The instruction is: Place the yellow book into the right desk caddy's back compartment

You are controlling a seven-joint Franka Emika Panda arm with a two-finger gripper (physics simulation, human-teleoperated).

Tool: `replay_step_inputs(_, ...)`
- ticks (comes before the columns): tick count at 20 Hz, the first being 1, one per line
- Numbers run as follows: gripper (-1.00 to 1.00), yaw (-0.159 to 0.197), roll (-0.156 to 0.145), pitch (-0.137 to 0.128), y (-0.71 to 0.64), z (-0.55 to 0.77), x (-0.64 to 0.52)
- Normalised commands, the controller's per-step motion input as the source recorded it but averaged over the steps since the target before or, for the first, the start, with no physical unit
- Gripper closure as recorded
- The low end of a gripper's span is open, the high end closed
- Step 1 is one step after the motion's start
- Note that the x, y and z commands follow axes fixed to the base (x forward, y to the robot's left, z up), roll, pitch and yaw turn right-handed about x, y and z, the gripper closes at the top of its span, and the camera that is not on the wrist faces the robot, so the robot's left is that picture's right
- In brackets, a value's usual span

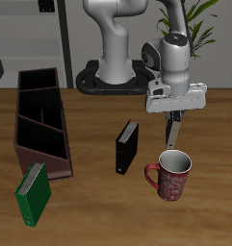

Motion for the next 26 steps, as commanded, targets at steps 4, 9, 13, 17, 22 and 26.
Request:
replay_step_inputs(4, 1.00, -0.014, -0.003, 0.014, -0.13, 0.06, 0.09)
replay_step_inputs(9, 1.00, 0.001, 0.040, 0.015, -0.22, 0.18, 0.07)
replay_step_inputs(13, 1.00, 0.080, 0.076, -0.022, -0.19, 0.27, -0.05)
replay_step_inputs(17, 1.00, 0.127, 0.057, -0.011, -0.26, 0.28, -0.12)
replay_step_inputs(22, 1.00, 0.097, -0.006, -0.037, -0.40, 0.41, -0.08)
replay_step_inputs(26, 1.00, 0.092, 0.004, -0.018, -0.52, 0.53, -0.07)
